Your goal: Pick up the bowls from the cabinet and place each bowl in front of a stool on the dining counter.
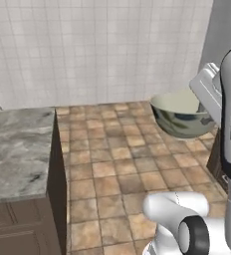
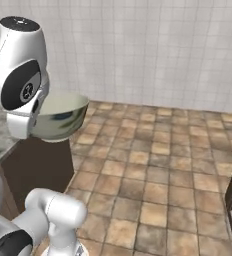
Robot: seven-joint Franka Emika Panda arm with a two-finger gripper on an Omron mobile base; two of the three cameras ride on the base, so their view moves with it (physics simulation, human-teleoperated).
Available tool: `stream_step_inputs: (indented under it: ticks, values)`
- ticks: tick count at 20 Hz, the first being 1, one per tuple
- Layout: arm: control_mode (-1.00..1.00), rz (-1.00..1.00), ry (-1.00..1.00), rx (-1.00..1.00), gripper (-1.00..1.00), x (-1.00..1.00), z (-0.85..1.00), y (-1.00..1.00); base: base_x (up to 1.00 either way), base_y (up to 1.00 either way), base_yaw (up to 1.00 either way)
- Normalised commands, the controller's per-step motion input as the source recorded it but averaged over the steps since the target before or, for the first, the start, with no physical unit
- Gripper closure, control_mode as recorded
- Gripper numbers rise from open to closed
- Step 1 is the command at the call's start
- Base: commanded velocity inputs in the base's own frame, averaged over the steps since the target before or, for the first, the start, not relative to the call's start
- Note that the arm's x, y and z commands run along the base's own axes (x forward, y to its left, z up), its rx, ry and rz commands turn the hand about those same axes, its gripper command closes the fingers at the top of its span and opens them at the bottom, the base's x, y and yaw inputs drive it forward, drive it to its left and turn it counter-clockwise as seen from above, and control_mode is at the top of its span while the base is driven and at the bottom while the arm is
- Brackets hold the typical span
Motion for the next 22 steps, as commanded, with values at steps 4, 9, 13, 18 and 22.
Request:
stream_step_inputs:
  ticks: [4,9,13,18,22]
  values:
    - [1.00,0.00,0.00,0.00,1.00,0.00,0.00,0.00,1.00,-0.49,0.43]
    - [1.00,0.00,0.00,0.00,1.00,0.00,0.00,0.00,1.00,-0.34,0.53]
    - [1.00,0.00,0.00,0.00,1.00,0.00,0.00,0.00,1.00,-0.35,0.54]
    - [1.00,0.00,0.00,0.00,1.00,0.00,0.00,0.00,1.00,-0.60,0.50]
    - [1.00,0.00,0.00,0.00,1.00,0.00,0.00,0.00,1.00,-0.81,0.49]
